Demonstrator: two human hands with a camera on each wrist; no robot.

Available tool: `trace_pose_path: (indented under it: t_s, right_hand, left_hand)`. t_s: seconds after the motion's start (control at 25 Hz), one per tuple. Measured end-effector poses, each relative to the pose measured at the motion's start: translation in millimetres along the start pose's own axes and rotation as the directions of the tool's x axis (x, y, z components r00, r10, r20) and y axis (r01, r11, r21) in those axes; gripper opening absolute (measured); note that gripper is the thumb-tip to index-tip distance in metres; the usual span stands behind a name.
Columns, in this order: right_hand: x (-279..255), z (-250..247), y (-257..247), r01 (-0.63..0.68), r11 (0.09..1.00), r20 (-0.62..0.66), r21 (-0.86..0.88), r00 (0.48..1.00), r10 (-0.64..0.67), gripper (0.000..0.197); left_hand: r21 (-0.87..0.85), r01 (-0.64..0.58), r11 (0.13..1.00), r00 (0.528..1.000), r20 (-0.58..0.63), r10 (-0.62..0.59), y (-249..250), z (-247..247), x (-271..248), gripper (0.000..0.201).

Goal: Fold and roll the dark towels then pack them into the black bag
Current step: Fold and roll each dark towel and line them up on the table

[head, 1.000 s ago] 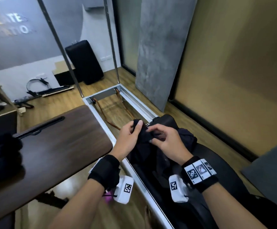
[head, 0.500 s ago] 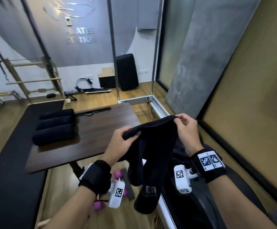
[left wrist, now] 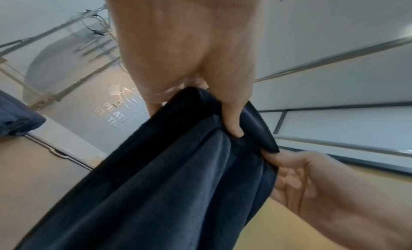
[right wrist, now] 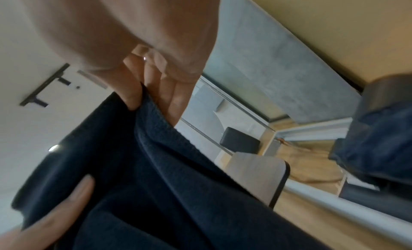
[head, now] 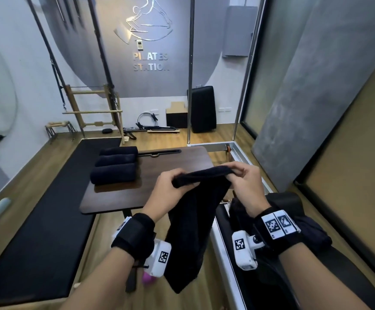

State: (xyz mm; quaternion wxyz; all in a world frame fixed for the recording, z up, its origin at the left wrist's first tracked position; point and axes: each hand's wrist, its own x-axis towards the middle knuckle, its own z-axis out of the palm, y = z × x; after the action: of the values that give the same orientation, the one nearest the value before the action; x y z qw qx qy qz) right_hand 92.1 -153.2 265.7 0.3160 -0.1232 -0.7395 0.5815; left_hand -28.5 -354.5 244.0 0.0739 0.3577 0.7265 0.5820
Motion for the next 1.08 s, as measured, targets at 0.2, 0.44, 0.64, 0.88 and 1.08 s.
trace_pose_path:
  t_s: [0.2,0.44,0.64,0.88,1.08]
  right_hand:
    - [-13.5,15.3,2.8,0.084,0.991,0.163,-0.1,0.984,-0.067,0.043]
    - [-5.4,23.8,-11.6,0.243,0.964,0.173,-0.108,0.959,-0.222,0.026]
    - [6.4,16.3,-7.2,0.166,0.986,0.087,-0.032,0.983,-0.163,0.018]
    - [19.9,2.5,6.4,0.005,0.997,-0.097,0.072,0.995,0.002,0.016]
    - [27.8,-10.8,21.1,-0.113,0.989,-0.179,0.096,0.975,0.129,0.014]
  left_hand:
    - [0.064,-0.056,0.996,0.997,-0.042,0.059,11.8,-0.3,0.4,0.003]
    - [0.11,-0.034,0.993,0.999,-0.003,0.034,17.5,1.7,1.1,0.017]
    - [0.216,0.059,0.975,0.996,0.055,-0.072,-8.9,-21.9,-16.5,0.023]
    - [0.411,0.261,0.873,0.964,-0.069,-0.256,-49.9,-81.2,-46.9,0.009]
    - [0.202,0.154,0.967,0.97,-0.217,-0.109,-45.9,-118.0,-54.3,0.044]
